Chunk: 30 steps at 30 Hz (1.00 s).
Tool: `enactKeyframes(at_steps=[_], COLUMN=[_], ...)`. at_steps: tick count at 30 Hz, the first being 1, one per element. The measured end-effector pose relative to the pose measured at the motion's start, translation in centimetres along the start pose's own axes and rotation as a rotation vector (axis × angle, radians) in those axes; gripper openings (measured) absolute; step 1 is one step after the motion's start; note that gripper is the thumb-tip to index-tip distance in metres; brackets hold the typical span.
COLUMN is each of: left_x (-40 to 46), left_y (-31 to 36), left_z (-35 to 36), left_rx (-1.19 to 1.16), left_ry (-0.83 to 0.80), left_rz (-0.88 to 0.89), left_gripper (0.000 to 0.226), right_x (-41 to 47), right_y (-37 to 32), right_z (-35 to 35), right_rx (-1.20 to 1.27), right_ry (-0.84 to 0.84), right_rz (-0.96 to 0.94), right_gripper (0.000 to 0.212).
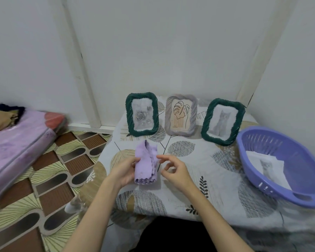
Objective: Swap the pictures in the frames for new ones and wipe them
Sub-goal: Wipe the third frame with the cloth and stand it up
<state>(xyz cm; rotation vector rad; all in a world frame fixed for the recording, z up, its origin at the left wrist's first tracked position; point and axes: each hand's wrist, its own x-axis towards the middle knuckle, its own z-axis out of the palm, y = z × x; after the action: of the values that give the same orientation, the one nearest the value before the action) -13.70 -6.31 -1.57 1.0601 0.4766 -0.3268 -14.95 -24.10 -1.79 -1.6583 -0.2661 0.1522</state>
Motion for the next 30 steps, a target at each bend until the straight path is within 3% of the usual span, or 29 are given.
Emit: enactKeyframes(at_steps=[4,7,12,18,23,30], left_x=[-0.1,0.0,0.2,0.3,1.0,0.7], left_y=[-0.6,-1.1,-1.7,-2.4,-2.2,-2.8], left_z=[0.7,1.0,1.4,2.2,2.3,2.0], left_rx=[-0.010,-0.008,-0.088,-0.087,-0.107,-0.005], left_ry=[-0.075,-0.100,-0.213,-0.257,-0.204,-0.294], left_rz=[0.004,0.007,-0.071,-0.058,0.081,0.251], left_gripper=[0.021,0.021,0.028,0.026,0.030,0.062], right_x=[0.1,0.1,0.5,-0.5,-0.5,-0.7], right_y=[-0.4,-0.3,0.4,0.3,0.9,2.1], right_z=[-1.0,-1.7,-2.7,-3.3,-4.2,-4.7], right_rx=[-0.307,-0.286,-0.168,-0.260,-0.158,-0.021], right_ry=[-0.125,-0.222,-0.123,-0.391,-0.303,-0.096], right_rz=[-0.023,0.022,0.101,0.127,0.169,0.125], right_gripper=[0.047,0.042,0.042,0.032,0.014,0.019])
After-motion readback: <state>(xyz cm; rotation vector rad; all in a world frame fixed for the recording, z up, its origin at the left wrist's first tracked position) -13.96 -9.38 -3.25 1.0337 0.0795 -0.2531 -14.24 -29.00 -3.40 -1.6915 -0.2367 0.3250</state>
